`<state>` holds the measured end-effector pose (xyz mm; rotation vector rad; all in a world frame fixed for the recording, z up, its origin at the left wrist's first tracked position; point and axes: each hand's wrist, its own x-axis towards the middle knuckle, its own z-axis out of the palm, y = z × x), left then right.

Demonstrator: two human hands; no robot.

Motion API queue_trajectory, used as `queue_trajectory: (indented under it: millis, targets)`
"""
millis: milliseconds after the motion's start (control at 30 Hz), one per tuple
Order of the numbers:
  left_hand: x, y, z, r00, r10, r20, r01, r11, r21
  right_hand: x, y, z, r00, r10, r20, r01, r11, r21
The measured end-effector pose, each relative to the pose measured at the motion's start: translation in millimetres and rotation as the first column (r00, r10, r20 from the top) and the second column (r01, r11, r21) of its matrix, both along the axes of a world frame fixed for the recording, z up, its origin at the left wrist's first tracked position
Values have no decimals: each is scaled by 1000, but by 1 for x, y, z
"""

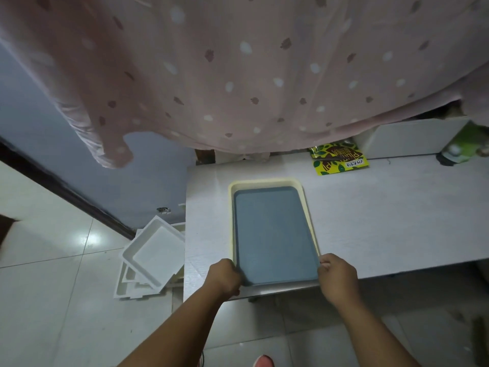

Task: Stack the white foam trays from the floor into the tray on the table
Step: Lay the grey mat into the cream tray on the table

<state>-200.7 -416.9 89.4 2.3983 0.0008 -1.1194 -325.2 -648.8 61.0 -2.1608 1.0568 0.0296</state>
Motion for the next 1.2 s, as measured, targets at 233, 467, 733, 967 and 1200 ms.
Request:
queue_trajectory:
  millis: [233,467,733,967,1200]
  targets:
    - [-4,5,-9,987,140,75,-139,990,-20,-6,1,-8,990,-137,38,135,989,60]
    - [-5,2,-15,980,187,64,-183,981,-62,3,-1,-3,945,-325,-27,311,874,374]
    - [-3,0,-20,977,177,115,-175,984,-31,9,-2,-13,938,-346,-9,326,877,353]
    - [-6,-2,-20,977,187,101,-185,982,-24,6,-6,-11,939,-342,-23,323,859,397]
    - [-16,6,-18,985,169,29,-165,980,-113,2,-7,-7,952,-307,-23,284,847,450]
